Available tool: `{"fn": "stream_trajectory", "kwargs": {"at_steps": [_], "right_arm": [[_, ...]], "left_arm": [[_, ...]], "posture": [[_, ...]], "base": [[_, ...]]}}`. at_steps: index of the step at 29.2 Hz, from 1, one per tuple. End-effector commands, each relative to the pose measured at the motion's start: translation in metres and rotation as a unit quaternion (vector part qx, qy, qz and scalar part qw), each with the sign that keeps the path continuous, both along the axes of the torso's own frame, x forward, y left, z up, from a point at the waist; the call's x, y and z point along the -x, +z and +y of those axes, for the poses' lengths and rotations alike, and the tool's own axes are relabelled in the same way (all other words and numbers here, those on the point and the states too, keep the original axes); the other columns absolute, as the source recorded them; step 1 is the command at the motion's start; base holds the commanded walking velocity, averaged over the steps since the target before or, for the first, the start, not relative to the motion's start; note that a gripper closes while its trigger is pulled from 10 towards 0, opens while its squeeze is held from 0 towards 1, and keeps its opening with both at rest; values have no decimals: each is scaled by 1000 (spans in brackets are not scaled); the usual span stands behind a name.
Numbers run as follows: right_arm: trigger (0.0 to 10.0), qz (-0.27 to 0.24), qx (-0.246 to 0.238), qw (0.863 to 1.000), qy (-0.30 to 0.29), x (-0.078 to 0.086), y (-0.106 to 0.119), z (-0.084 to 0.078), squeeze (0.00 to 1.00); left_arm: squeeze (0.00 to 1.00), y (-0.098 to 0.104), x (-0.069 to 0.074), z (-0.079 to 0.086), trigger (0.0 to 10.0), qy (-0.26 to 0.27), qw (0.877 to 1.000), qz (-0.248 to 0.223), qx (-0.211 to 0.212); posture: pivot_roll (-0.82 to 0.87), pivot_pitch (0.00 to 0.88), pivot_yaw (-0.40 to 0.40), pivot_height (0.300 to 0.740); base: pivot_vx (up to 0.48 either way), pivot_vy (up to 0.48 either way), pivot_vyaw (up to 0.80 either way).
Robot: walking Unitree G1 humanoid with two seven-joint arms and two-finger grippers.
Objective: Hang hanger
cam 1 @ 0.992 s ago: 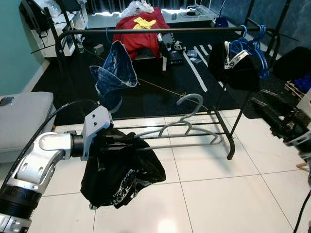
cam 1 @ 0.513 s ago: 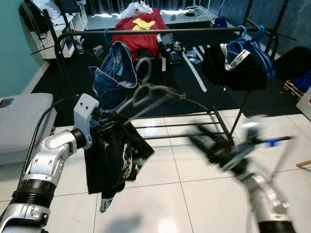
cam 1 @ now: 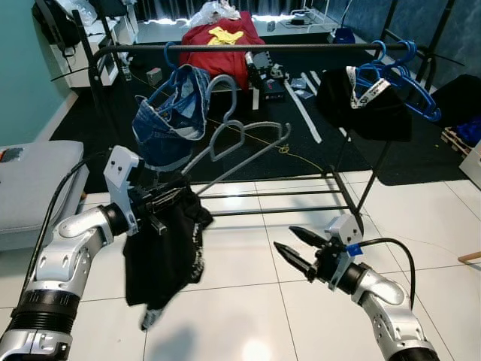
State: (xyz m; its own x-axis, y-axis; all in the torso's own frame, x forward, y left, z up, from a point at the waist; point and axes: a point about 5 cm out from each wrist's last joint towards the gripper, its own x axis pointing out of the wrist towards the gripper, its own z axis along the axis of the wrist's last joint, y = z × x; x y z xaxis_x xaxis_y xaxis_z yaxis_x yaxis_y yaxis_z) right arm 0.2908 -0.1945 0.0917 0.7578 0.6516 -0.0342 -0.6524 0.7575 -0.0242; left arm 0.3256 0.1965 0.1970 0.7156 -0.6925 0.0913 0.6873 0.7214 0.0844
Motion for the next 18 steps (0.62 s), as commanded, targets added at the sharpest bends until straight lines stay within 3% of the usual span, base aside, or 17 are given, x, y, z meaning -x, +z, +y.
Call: {"fn": "stream_trajectory", "kwargs": {"at_steps": [1,2,3,4,5,10,12,18], "right_arm": [[10000,22,-5,1000,-9,4,-10,-2,0],[10000,29,-10,1000,-4,6,-14,-2,0],[10000,27,-17,999,5,8,-16,-1,416],[10000,27,-17,999,5,8,-16,-1,416],[10000,21,-32,999,18,9,-16,0,1000],[10000,-13,-51,997,49,11,-11,3,1000],[10000,-36,-34,996,69,9,-6,6,1000],[10000,-47,8,995,83,6,-4,5,1000]], "left_arm": [[0,10,4,4,0,-6,1000,-16,6],[0,12,6,2,0,-18,1000,-15,13],[0,13,10,0,0,-39,999,-11,18],[0,13,10,0,0,-39,999,-11,18],[0,15,14,-2,0,-62,998,-5,21],[0,18,26,-9,0,-126,992,11,22],[0,21,37,-17,0,-187,982,21,17],[0,21,40,-19,0,-206,978,26,10]], "posture": [[73,104,23,740],[72,105,24,740],[75,108,26,740],[75,108,26,740],[75,108,26,740],[77,113,30,740],[73,115,31,740],[75,116,29,740]], "base": [[0,0,0],[0,0,0],[0,0,0],[0,0,0],[0,0,0],[0,0,0],[0,0,0],[0,0,0]]}}
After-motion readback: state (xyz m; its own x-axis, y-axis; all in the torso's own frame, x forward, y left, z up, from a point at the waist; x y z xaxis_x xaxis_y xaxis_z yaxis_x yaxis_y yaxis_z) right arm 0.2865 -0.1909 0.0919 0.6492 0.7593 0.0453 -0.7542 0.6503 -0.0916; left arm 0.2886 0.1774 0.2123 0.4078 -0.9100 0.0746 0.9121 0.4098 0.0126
